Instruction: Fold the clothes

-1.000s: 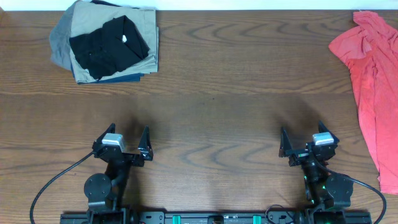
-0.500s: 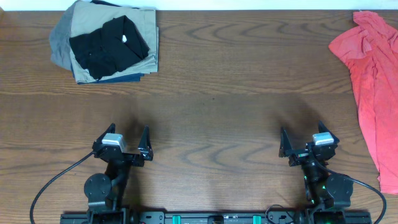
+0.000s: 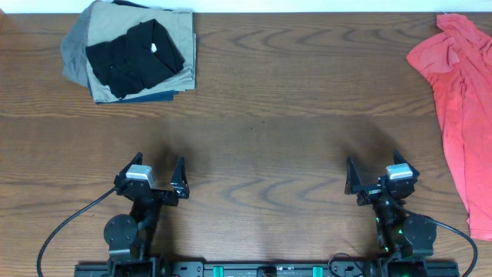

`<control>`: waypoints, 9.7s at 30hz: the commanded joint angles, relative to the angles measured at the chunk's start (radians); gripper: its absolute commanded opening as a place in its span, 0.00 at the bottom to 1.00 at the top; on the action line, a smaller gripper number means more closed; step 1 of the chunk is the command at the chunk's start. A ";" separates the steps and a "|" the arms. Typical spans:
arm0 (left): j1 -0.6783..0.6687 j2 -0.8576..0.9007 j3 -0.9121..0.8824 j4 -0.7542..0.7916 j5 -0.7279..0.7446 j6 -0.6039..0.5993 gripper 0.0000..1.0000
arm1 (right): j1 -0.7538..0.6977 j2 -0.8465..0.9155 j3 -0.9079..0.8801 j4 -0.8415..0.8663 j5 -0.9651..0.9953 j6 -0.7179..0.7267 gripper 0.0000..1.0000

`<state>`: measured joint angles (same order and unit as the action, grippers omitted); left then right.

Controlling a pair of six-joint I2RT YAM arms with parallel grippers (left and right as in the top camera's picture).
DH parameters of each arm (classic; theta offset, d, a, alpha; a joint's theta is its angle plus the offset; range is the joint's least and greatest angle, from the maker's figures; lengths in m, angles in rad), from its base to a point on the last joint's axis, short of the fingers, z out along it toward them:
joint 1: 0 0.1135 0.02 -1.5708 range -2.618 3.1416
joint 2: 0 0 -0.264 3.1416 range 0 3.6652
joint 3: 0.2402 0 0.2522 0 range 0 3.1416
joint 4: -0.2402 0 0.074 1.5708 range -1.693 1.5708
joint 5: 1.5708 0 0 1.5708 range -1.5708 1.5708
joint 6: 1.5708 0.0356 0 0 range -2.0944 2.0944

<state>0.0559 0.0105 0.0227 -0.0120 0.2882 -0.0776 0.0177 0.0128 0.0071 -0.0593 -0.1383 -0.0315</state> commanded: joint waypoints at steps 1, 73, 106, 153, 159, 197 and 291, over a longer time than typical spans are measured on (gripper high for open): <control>-0.004 0.000 -0.019 -0.032 0.006 0.006 0.98 | 0.013 -0.002 -0.001 -0.005 0.000 -0.011 0.99; -0.004 0.000 -0.019 -0.032 0.006 0.006 0.98 | -0.464 2.263 2.029 -0.544 0.260 -0.175 0.75; -0.004 0.000 -0.019 -0.032 0.007 0.006 0.98 | -0.450 2.478 2.025 -0.351 0.209 -0.201 0.42; -0.004 0.000 -0.019 -0.032 0.006 0.006 0.98 | -0.013 2.411 2.040 -0.510 -0.275 -0.072 0.01; -0.004 0.000 -0.019 -0.032 0.006 0.006 0.98 | 0.168 2.411 2.040 -0.589 -0.377 0.018 0.01; -0.004 0.000 -0.019 -0.032 0.006 0.006 0.98 | 0.811 2.308 2.040 -1.019 -0.663 0.106 0.01; -0.004 0.000 -0.019 -0.032 0.006 0.006 0.98 | -0.654 1.554 1.012 -0.857 0.183 0.614 0.87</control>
<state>0.0551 0.0120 0.0238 -0.0151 0.2749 -0.0780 -0.6201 1.5219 1.0233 -0.9276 0.0200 0.5632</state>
